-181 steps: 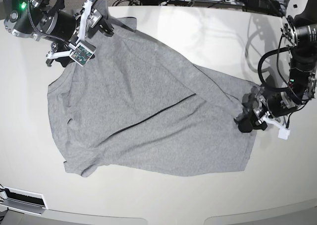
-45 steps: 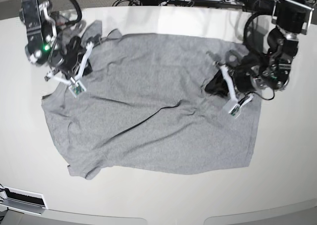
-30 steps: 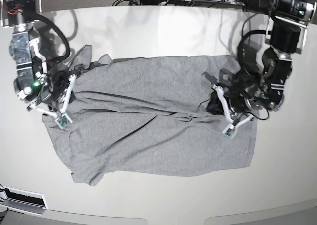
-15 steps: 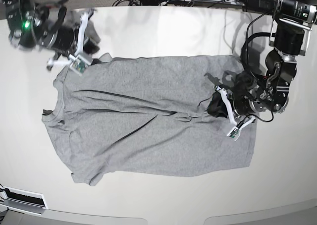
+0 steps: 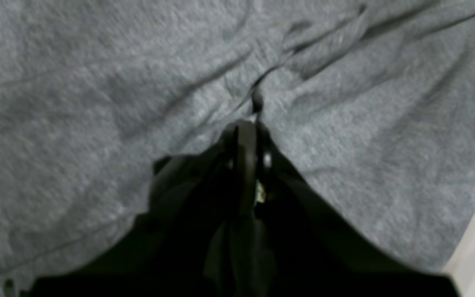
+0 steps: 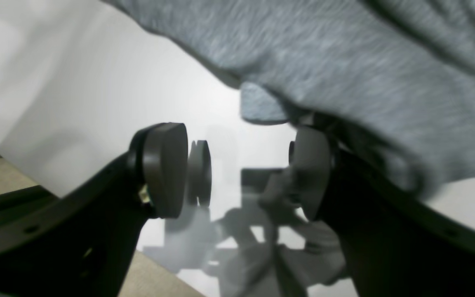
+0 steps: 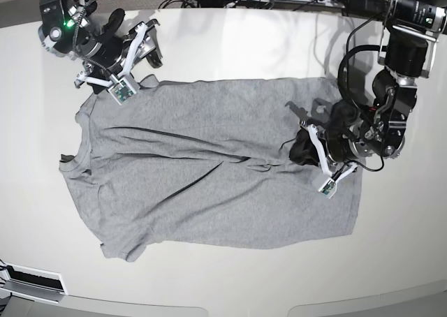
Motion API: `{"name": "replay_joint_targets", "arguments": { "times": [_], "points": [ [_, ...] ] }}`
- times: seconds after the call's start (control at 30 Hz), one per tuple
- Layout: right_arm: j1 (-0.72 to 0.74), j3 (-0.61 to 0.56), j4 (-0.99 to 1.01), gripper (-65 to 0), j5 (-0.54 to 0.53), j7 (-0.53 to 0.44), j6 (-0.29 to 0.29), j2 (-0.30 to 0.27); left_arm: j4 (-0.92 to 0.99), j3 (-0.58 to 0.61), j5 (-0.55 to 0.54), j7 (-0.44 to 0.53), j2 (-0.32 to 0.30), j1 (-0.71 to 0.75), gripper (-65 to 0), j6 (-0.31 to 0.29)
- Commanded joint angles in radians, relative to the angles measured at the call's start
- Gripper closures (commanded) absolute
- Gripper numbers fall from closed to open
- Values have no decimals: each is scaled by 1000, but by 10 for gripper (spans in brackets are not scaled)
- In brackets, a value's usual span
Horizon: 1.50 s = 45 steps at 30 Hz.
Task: Layout the t-shirt on the table in an organized manner, then fold the t-shirt properly
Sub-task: 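Grasp the shirt fabric with both grippers near the shoulders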
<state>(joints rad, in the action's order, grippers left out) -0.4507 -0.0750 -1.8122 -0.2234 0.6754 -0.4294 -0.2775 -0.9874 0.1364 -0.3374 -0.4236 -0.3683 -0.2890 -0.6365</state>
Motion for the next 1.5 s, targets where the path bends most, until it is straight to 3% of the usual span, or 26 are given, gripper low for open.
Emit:
{"name": "replay_joint_targets", "arguments": {
  "times": [0.0, 0.2, 0.37, 0.47, 0.53, 0.63, 0.67, 0.77, 0.9, 1.1, 1.47],
  "points": [
    [3, 3, 0, -419, 1, -25, 0, 0, -16, -6, -20, 18, -11, -21, 0, -3],
    [56, 3, 98, -415, 1, -47, 3, 29, -16, -6, -29, 19, -11, -21, 0, -3],
    [120, 3, 158, -415, 67, -48, 101, 64, -16, -6, -38, 11, -11, -21, 0, -3],
    [146, 3, 195, -400, 68, -48, 94, 67, -16, -6, -39, 9, -11, -22, 0, -3],
    [150, 3, 213, -315, 68, -48, 89, 67, -16, -6, -39, 8, -11, -22, 0, -3],
    [149, 3, 213, -27, 73, -19, 89, 67, -16, -6, -39, 5, -11, -22, 0, -3],
    [149, 3, 211, 0, 75, 1, 87, 66, -16, -6, -39, 5, -11, -22, 0, -3],
    [148, 3, 183, 0, 110, 89, 8, 66, -16, -6, -39, 5, -11, -22, 0, -3],
    [134, 3, 79, 0, 76, 235, -73, 61, -16, -6, -39, 5, -12, -22, 0, -3],
    [56, 3, -108, 0, -64, 277, -203, 21, -16, -6, -39, 5, -12, -22, 0, -3],
    [-61, 3, -190, 0, -311, 449, -269, -82, -16, -6, -39, 4, -11, -22, 0, -3]
  ]
}}
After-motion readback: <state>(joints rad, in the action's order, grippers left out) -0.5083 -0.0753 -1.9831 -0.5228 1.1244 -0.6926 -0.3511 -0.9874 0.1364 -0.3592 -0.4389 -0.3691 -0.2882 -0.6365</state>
